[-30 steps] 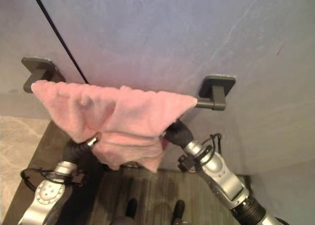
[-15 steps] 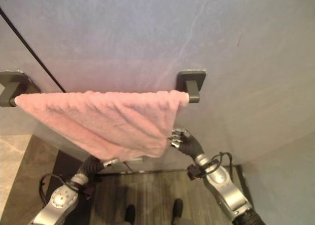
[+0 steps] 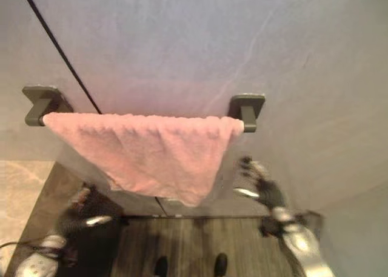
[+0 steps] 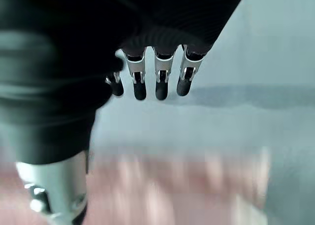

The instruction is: Put brush and paste in cup on sink, flatten towel.

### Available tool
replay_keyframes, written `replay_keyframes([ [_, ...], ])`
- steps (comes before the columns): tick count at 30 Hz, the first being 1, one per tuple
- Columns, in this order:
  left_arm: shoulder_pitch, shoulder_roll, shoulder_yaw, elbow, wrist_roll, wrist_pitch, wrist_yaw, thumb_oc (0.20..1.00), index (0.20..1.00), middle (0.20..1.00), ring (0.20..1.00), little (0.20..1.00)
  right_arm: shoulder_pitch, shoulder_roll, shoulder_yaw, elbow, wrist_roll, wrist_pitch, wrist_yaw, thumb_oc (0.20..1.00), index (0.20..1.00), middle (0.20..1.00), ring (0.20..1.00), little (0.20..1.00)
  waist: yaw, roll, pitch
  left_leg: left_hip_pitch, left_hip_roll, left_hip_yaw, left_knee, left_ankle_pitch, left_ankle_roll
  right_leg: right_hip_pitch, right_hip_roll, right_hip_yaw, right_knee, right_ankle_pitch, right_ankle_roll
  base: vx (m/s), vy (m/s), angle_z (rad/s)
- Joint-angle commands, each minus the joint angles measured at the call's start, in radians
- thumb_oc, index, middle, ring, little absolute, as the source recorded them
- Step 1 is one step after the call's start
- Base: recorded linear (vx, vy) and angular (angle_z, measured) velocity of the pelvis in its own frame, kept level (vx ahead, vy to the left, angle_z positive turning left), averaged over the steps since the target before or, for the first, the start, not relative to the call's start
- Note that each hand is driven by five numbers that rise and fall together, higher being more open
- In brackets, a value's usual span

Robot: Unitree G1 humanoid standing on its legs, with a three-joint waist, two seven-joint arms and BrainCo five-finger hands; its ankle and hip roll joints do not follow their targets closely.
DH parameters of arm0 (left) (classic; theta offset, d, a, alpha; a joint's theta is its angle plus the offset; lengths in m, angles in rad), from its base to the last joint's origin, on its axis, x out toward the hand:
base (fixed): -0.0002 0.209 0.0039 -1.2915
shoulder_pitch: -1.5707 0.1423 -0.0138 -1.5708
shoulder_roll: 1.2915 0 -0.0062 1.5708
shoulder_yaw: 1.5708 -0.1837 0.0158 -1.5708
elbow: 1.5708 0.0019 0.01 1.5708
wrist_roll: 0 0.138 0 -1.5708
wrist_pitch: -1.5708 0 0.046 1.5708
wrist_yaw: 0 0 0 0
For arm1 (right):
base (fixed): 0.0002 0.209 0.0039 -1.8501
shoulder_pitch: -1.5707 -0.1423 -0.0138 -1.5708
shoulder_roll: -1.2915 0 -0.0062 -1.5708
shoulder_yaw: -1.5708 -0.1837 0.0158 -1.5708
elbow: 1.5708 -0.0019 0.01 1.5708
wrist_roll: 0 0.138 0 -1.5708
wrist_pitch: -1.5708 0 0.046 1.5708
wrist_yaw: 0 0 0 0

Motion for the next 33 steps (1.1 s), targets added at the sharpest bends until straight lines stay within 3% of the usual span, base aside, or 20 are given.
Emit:
replay_keyframes([
  [1,-0.029,0.044,0.086,-0.003,0.085,-0.089,0.094,1.0,1.0,1.0,1.0,1.0,-0.03,0.006,-0.058,-0.023,-0.061,-0.094,-0.039,1.0,1.0,1.0,1.0,1.0,-0.023,-0.039,-0.011,-0.049,0.02,0.039,0.003,0.045,-0.025,0.057,-0.081,0.035,0.017,-0.037,0.094,0.0,0.0,0.0],
  [2,-0.024,0.044,0.087,-0.007,0.085,-0.087,0.094,1.0,1.0,1.0,1.0,1.0,-0.024,0.008,-0.06,-0.029,-0.062,-0.092,-0.039,1.0,1.0,1.0,1.0,1.0,-0.022,-0.039,-0.012,-0.048,0.02,0.038,0.003,0.045,-0.025,0.057,-0.081,0.034,0.019,-0.038,0.094,0.0,0.0,0.0],
  [3,-0.01,0.009,0.167,0.008,0.103,-0.094,0.166,1.0,1.0,1.0,1.0,1.0,0.006,0.05,-0.156,-0.034,-0.083,-0.118,-0.097,1.0,1.0,1.0,1.0,1.0,-0.03,-0.039,-0.015,-0.047,0.023,0.037,0.003,0.044,-0.026,0.055,-0.082,0.033,0.034,-0.044,0.093,0.0,0.0,0.0],
  [7,-0.028,-0.056,0.312,-0.031,0.105,-0.123,0.289,1.0,1.0,1.0,1.0,1.0,0.018,0.09,-0.28,-0.133,-0.208,-0.168,-0.181,1.0,1.0,1.0,1.0,1.0,-0.037,-0.034,-0.018,-0.043,0.023,0.032,0.003,0.04,-0.027,0.05,-0.082,0.033,0.057,-0.06,0.088,0.0,0.0,0.0],
  [12,-0.123,-0.054,0.381,-0.11,0.198,-0.144,0.42,1.0,1.0,1.0,1.0,1.0,-0.076,0.054,-0.256,-0.228,-0.316,-0.209,-0.238,1.0,1.0,1.0,1.0,1.0,-0.035,-0.034,-0.031,-0.032,0.02,0.042,0.003,0.034,-0.027,0.057,-0.085,0.039,0.053,-0.063,0.086,0.0,0.012,0.02],
  [18,-0.18,0.033,0.417,-0.181,0.332,-0.138,0.478,1.0,1.0,1.0,1.0,1.0,-0.185,-0.072,-0.154,-0.336,-0.475,-0.221,-0.251,1.0,1.0,1.0,1.0,1.0,-0.021,-0.033,-0.044,-0.02,0.02,0.052,0.003,0.028,-0.025,0.06,-0.087,0.054,0.055,-0.064,0.086,0.01,0.006,-0.04],
  [24,-0.163,0.194,0.397,-0.304,0.403,-0.163,0.416,1.0,1.0,1.0,1.0,1.0,-0.272,-0.22,-0.045,-0.371,-0.591,-0.215,-0.262,1.0,1.0,1.0,1.0,1.0,-0.018,-0.032,-0.043,-0.005,0.018,0.06,0.003,0.024,-0.022,0.069,-0.088,0.066,0.05,-0.064,0.09,0.01,0.002,-0.03],
  [27,-0.165,0.227,0.379,-0.333,0.418,-0.167,0.402,1.0,1.0,1.0,1.0,1.0,-0.304,-0.257,-0.016,-0.379,-0.614,-0.216,-0.267,1.0,1.0,1.0,1.0,1.0,-0.022,-0.031,-0.04,0.0,0.017,0.065,0.003,0.022,-0.021,0.069,-0.088,0.071,0.048,-0.064,0.092,0.0,0.002,-0.04],
  [28,-0.165,0.278,0.362,-0.351,0.442,-0.17,0.395,1.0,1.0,1.0,1.0,1.0,-0.326,-0.289,0.013,-0.386,-0.63,-0.216,-0.27,1.0,1.0,1.0,1.0,1.0,-0.022,-0.027,-0.037,0.004,0.016,0.068,0.003,0.021,-0.02,0.071,-0.09,0.072,0.046,-0.063,0.093,-0.01,0.004,-0.06],
  [33,-0.162,0.346,0.309,-0.385,0.465,-0.183,0.382,1.0,1.0,1.0,1.0,1.0,-0.374,-0.365,0.075,-0.38,-0.685,-0.214,-0.284,1.0,1.0,1.0,1.0,1.0,-0.028,-0.022,-0.031,0.008,0.013,0.077,0.003,0.031,-0.014,0.069,-0.093,0.078,0.046,-0.052,0.095,0.0,0.002,-0.11],
])
